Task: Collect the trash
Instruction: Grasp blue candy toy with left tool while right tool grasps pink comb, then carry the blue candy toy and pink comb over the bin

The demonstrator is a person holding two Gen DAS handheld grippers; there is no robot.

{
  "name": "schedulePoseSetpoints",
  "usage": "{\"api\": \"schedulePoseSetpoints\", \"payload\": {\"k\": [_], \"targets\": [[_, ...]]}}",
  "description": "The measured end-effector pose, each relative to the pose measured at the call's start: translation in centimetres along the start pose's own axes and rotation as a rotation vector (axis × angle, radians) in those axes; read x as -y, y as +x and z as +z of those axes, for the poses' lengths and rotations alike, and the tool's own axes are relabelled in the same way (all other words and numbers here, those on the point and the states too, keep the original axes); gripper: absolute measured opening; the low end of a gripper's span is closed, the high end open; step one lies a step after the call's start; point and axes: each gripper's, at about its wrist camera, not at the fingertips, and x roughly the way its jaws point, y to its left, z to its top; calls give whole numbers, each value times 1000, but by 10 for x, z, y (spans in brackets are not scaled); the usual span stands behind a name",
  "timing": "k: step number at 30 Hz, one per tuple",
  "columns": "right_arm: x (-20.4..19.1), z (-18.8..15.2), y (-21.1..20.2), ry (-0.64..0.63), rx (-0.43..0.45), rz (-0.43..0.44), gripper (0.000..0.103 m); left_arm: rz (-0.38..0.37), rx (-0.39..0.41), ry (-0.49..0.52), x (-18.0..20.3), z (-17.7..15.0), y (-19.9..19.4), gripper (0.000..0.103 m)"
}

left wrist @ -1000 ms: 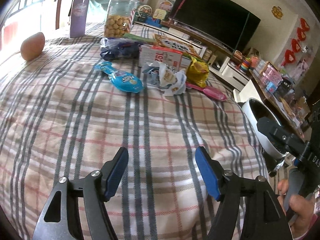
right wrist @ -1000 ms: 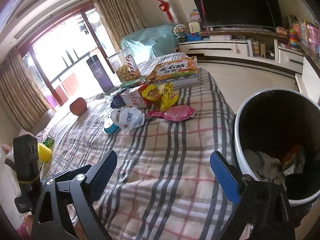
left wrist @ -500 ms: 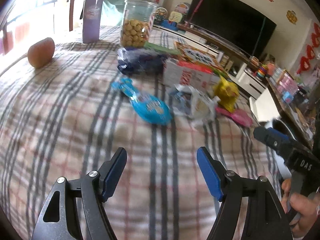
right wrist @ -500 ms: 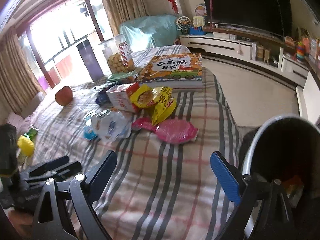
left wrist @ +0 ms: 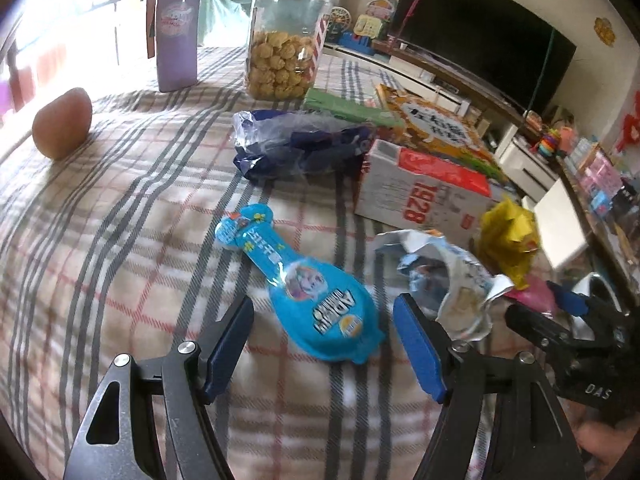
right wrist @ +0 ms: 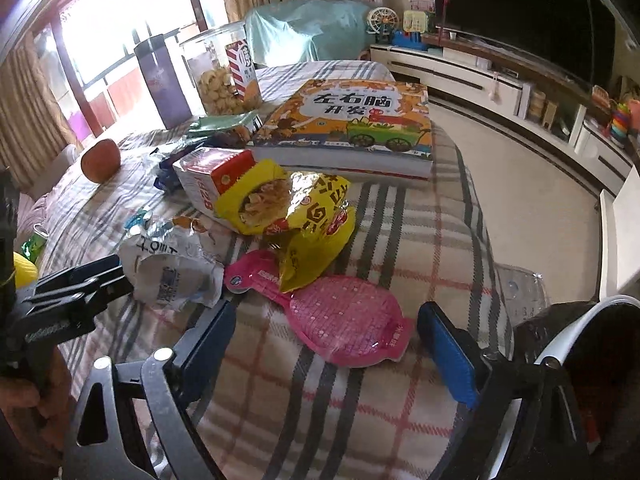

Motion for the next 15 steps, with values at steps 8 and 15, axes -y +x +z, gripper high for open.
{"api": "schedulePoseSetpoints", "payload": {"k": [8,15], "targets": [[4,-13,-14,42,31,24,62,14,20,59,1,-10,-5,53],[-2,-46,-41,87,61,61,62,-36,27,55,-8,-41,-39,52]]}}
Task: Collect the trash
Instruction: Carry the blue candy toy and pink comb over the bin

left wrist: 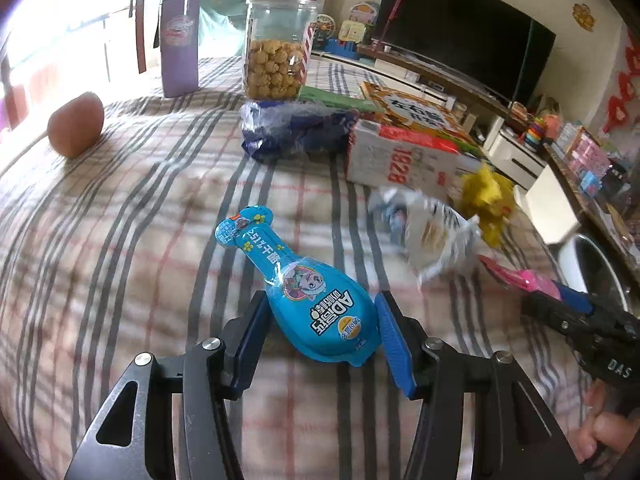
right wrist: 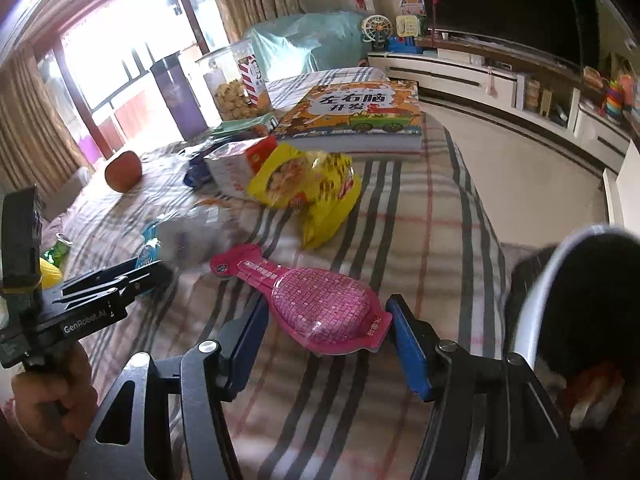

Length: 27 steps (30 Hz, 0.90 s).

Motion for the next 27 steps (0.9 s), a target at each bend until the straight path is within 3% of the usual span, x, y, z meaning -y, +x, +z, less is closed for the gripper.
{"api": "schedulePoseSetpoints", "payload": {"k": [12,27], "targets": [[0,-32,-43,72,54,25,62,-106,-2,80,25,-45,-49,52],[32,-49,-92,140,128,-23,62,-202,15,192,72,-52,-65,52]]}}
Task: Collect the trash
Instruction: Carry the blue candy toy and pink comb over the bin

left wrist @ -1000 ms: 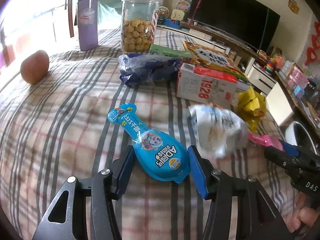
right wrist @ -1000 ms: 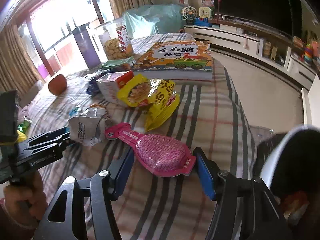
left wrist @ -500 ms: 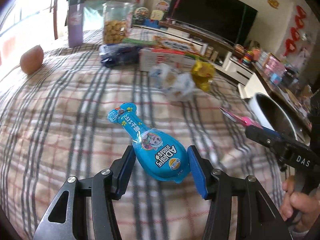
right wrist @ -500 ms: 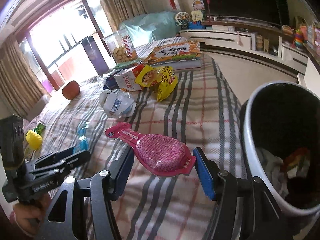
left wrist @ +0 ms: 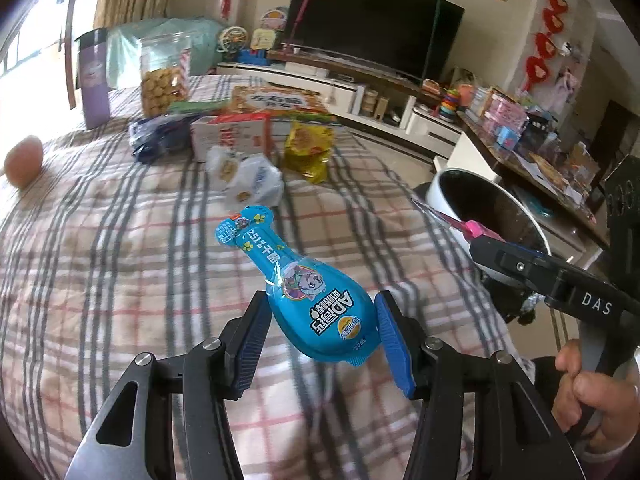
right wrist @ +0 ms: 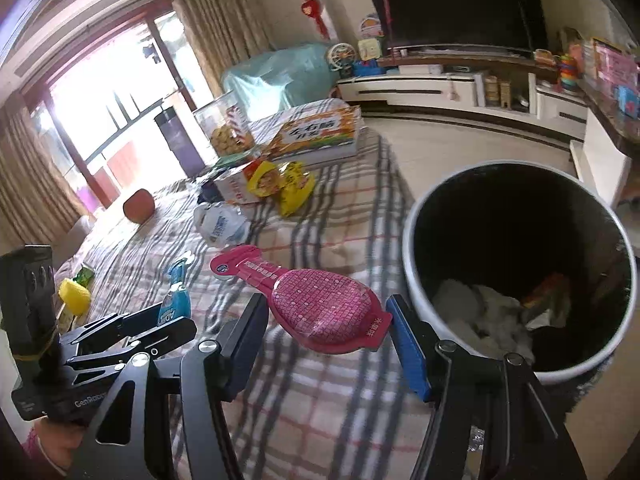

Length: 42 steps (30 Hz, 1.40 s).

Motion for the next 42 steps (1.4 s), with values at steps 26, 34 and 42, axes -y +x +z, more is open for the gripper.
{"api": "schedulePoseSetpoints", "payload": {"k": [26,34,42], "targets": [[73,3,-52,115,95,-104,62,-122,5,147,81,29,30,52],[94,5,-57,142,102,-130,62,-143,-11,180,97,38,49,52],[115,10,-55,177,96,-140,62,-156,-19,211,114,47,66,52]]}}
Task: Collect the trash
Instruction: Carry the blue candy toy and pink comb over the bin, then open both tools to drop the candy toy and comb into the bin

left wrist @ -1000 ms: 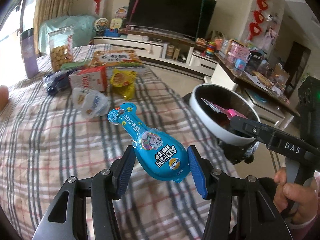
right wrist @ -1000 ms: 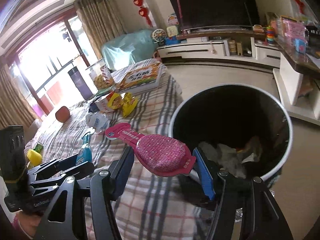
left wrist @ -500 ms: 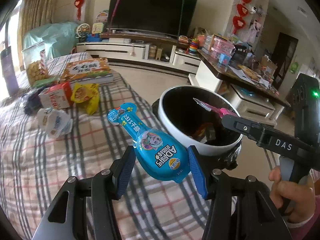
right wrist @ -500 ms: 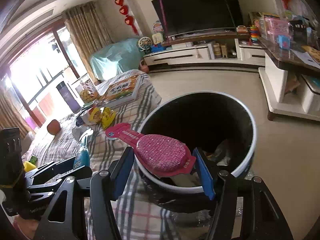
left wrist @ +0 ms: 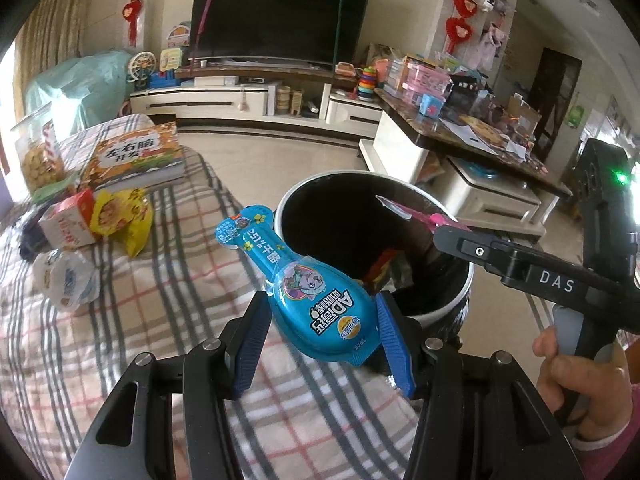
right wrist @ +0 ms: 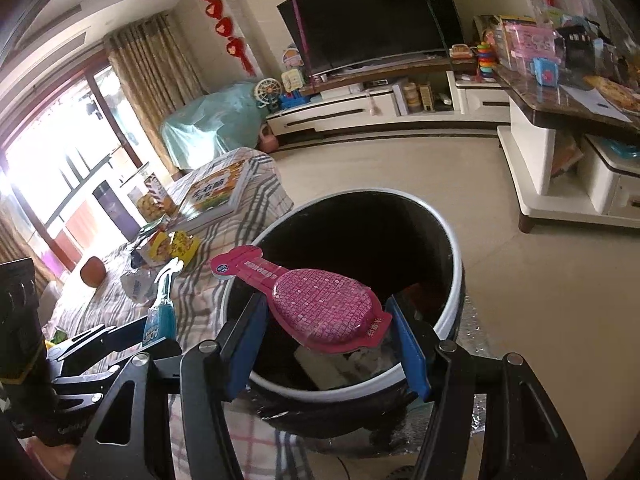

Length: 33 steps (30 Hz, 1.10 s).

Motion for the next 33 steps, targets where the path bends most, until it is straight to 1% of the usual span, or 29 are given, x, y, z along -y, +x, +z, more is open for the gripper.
{"api": "schedulePoseSetpoints", "payload": {"k": [18,29,32,33], "targets": [[24,23,22,31,-32,-11,62,-10,-36,38,17,33,52,52],[30,33,30,45,-45,-8,64,-12,-54,45,22,40,65,53],[34,36,31,60,-45,-2,64,-9,-58,52,25,41,66,55],[34,36,30,64,-43,-2,64,-6,-60,53,25,41,66,59]]}}
